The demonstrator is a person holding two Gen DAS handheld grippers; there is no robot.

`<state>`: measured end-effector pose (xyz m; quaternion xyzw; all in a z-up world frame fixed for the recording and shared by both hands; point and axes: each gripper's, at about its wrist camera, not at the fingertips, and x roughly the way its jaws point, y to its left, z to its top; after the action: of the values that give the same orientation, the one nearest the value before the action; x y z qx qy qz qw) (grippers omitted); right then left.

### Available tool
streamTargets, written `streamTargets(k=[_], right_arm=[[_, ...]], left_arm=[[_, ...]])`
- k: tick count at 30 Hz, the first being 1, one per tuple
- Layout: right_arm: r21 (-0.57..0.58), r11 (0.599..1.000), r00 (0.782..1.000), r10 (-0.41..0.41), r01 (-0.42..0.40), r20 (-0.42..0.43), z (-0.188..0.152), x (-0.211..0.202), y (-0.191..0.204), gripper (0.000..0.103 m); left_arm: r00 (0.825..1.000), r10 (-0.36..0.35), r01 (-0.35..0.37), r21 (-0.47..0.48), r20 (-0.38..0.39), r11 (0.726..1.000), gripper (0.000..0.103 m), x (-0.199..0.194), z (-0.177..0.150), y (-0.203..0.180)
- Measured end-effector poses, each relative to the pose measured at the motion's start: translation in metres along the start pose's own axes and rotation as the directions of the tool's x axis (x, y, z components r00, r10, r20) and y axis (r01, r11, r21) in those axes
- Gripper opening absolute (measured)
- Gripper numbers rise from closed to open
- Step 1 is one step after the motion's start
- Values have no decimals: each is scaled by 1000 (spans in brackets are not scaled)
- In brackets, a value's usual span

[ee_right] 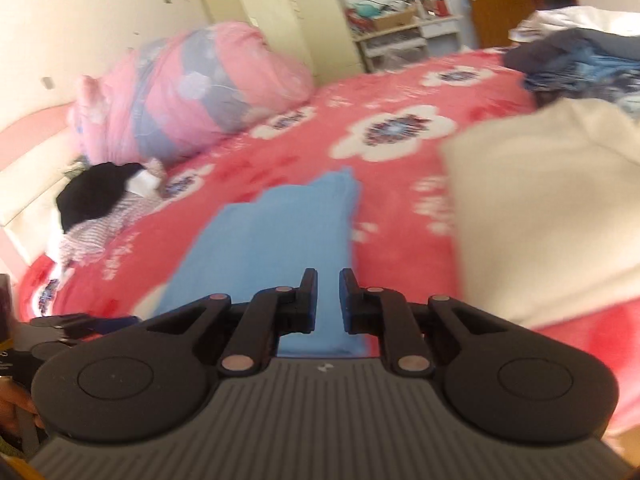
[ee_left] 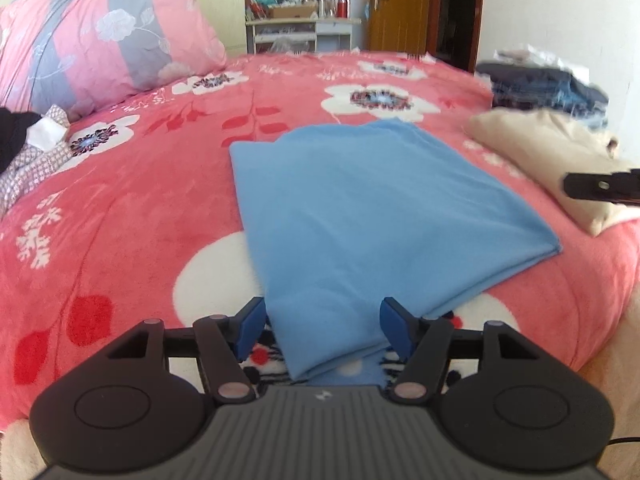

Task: Fold clothes

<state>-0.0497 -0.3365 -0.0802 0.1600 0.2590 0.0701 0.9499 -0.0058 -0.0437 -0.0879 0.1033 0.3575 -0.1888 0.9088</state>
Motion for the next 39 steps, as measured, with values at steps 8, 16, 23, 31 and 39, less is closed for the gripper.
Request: streamTargets(k=[8,16,23,31,39], right_arm=[[-44,999,986,-28,21,-167,-45,23,23,11],[58,998,998,-18,22,-66,-18,-6,21,20],[-47,993,993,-107,104,-60,-8,34,28,21],[-131,980,982,-160,147,-95,-17,20,27,21],[-139,986,993,-97,87,-72,15,59,25,20]], left_arm=[[998,25,-25,9,-53,1000,73,-12,-25,-3],[999,-20,18,-61,-43,998,96,-13,20,-1],[995,19,-25,-59,-93,998,100,16,45,-17],[990,50,-61,-83,-133,995,103,29,43,-22],[982,79,-99,-105,-173,990,103,42,41,-28]])
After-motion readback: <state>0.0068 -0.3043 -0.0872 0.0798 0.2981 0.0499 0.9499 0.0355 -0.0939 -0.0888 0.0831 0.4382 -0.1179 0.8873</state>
